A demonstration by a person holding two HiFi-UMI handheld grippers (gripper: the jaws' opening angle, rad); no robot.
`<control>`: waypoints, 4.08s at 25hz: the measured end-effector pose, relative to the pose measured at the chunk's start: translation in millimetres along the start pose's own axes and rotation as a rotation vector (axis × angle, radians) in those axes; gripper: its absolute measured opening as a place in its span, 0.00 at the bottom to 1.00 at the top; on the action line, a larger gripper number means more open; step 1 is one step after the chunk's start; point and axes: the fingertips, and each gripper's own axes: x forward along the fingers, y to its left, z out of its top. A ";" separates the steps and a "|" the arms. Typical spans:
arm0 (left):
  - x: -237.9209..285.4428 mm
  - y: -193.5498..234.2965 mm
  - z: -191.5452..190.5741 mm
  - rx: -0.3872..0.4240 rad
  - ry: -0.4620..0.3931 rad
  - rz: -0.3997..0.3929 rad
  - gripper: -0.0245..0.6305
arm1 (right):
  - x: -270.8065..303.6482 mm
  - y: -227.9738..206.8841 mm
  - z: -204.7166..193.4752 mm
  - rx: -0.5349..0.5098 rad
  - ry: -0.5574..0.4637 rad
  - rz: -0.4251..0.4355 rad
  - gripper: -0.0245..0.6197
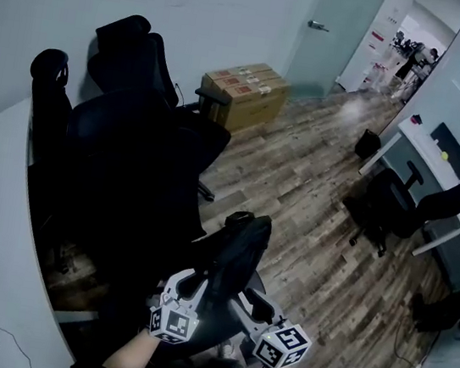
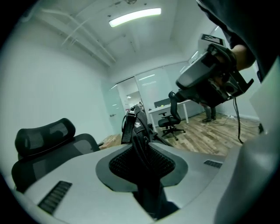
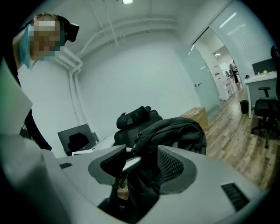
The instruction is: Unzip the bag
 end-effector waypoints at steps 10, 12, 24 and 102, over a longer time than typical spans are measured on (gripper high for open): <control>14.5 -119.2 11.3 0.203 0.018 -0.263 0.20 | -30.6 -16.7 -22.1 0.012 0.054 0.019 0.39; 18.5 -134.9 12.4 0.267 0.023 -0.282 0.21 | -38.8 -26.3 -31.7 0.036 0.067 0.005 0.39; 23.0 -199.4 -0.2 0.522 0.074 -0.337 0.22 | -74.2 -66.4 -72.4 0.217 0.052 -0.164 0.32; -38.2 -117.8 -13.7 0.101 0.357 0.186 0.19 | -37.2 -35.8 -27.0 -0.642 0.127 0.223 0.11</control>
